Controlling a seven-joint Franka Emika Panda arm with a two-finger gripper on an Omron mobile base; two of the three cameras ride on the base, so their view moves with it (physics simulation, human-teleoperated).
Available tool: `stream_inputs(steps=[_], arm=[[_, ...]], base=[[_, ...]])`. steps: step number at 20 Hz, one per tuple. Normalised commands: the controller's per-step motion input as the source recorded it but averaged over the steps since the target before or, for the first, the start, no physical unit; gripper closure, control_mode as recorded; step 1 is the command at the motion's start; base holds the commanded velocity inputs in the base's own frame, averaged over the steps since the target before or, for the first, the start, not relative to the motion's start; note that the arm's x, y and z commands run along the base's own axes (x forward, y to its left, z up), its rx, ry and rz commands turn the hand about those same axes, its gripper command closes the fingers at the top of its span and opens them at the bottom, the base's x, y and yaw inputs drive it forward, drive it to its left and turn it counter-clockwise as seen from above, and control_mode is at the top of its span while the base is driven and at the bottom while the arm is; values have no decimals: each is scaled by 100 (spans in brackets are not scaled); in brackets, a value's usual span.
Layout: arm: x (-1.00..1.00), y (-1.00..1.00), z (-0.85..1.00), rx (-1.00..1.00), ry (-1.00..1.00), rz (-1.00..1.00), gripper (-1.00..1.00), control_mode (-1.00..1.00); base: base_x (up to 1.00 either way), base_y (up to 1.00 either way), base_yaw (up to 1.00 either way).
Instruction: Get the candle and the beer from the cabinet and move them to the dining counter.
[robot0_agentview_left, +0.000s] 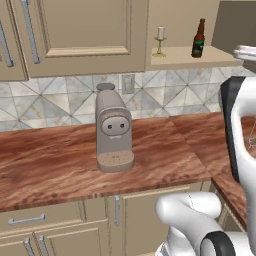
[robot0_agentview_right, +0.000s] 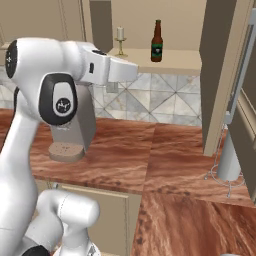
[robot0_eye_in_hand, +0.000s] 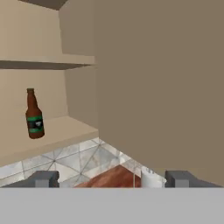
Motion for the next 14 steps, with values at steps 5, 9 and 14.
stream_inputs(steps=[5, 9, 14], arm=[[2, 20, 11, 4, -2, 18, -100, -100], [4, 5, 0, 8, -1, 19, -100, -100], [7, 8, 0, 7, -2, 19, -100, -100]], base=[[0, 0, 0], [0, 0, 0], [0, 0, 0]])
